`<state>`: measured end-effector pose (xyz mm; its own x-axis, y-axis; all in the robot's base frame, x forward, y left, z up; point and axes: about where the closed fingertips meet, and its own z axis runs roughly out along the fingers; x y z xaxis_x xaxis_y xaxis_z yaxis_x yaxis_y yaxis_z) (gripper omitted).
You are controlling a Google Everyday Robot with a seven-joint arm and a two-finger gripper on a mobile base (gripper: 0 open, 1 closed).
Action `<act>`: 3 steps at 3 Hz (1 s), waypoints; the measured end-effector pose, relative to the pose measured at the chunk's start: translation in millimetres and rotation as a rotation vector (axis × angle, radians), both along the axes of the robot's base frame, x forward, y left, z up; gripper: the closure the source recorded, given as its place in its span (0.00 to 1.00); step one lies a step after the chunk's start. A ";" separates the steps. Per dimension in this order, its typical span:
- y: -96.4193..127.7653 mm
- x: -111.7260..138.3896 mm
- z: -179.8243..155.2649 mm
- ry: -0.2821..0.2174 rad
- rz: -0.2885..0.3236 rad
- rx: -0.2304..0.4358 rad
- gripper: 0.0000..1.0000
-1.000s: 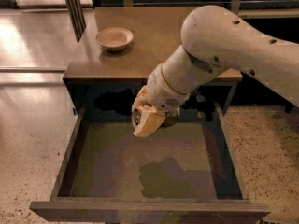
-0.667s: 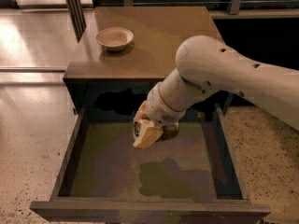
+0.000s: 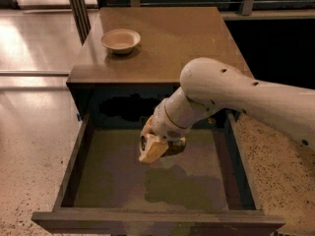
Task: Place orange can into top drawer
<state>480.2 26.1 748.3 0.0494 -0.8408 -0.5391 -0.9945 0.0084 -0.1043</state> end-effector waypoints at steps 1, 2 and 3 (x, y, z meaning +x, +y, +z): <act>6.2 -3.7 -9.3 0.013 0.001 0.005 1.00; 24.9 -14.3 -54.8 0.067 0.010 0.030 1.00; 37.2 -20.0 -108.1 0.105 -0.031 0.021 1.00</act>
Offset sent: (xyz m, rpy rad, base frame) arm -0.0242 0.0485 -0.1235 0.0708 0.1419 0.0085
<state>460.2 63.3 640.2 -0.0337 -0.8296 -0.5573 -0.9992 0.0402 0.0005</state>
